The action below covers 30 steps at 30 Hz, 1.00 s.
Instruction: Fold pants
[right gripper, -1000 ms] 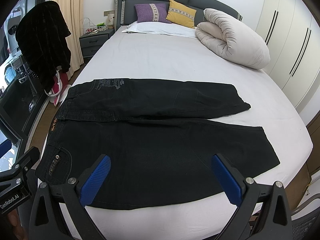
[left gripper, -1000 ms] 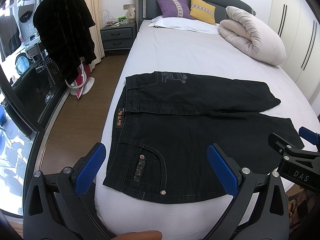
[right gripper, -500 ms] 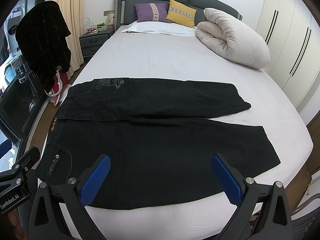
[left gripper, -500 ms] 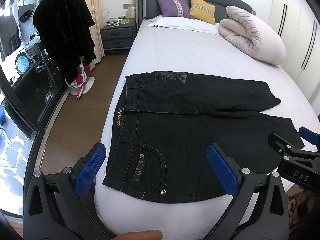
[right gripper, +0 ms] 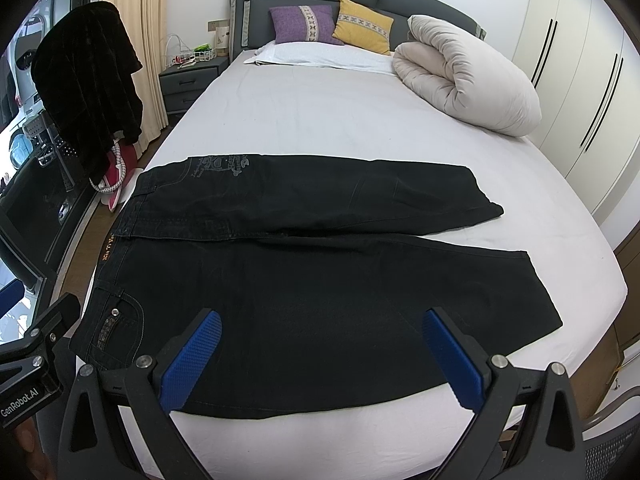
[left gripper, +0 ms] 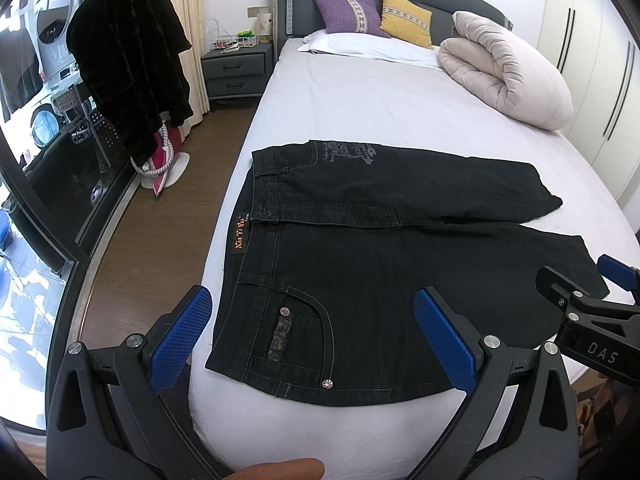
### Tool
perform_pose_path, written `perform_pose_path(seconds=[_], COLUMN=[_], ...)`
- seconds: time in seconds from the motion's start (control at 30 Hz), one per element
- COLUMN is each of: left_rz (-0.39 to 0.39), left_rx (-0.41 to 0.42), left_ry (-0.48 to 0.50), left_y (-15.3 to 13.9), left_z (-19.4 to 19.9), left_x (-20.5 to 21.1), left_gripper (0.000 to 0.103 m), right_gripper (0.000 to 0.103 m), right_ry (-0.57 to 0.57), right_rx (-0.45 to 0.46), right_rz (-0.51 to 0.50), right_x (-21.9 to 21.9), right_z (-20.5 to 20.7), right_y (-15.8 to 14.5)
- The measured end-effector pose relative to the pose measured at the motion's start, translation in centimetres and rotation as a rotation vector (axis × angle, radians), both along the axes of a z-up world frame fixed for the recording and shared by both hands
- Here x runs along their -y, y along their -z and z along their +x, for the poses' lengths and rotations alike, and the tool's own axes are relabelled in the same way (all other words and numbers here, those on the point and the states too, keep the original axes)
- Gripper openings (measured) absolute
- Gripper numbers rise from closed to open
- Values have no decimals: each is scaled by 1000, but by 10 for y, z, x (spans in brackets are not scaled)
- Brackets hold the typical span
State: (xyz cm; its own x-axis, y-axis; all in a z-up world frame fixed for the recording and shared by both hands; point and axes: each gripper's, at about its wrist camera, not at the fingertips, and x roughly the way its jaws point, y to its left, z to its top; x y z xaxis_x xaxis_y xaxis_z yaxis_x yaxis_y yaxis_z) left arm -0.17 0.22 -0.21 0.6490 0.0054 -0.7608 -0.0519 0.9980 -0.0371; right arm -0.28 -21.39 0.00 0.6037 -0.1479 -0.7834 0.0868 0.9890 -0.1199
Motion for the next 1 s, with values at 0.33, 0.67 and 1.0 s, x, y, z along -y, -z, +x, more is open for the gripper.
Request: perform_pose_path(seconds=[0.33, 0.67, 1.0], left_rz=[-24, -2, -40], left_rx=[9, 13, -61], left_ry=[35, 159, 393], left_y=[39, 67, 96], left_z=[15, 117, 276], left_x=[-19, -52, -57], left_gripper=[103, 103, 103], right_gripper=[103, 103, 103], right_ry=[-68, -238, -395], right_rx=[16, -79, -213], right_rz=[31, 1, 109], right_x=[-20, -42, -18], right_z=[9, 96, 188], right_y=[23, 55, 82])
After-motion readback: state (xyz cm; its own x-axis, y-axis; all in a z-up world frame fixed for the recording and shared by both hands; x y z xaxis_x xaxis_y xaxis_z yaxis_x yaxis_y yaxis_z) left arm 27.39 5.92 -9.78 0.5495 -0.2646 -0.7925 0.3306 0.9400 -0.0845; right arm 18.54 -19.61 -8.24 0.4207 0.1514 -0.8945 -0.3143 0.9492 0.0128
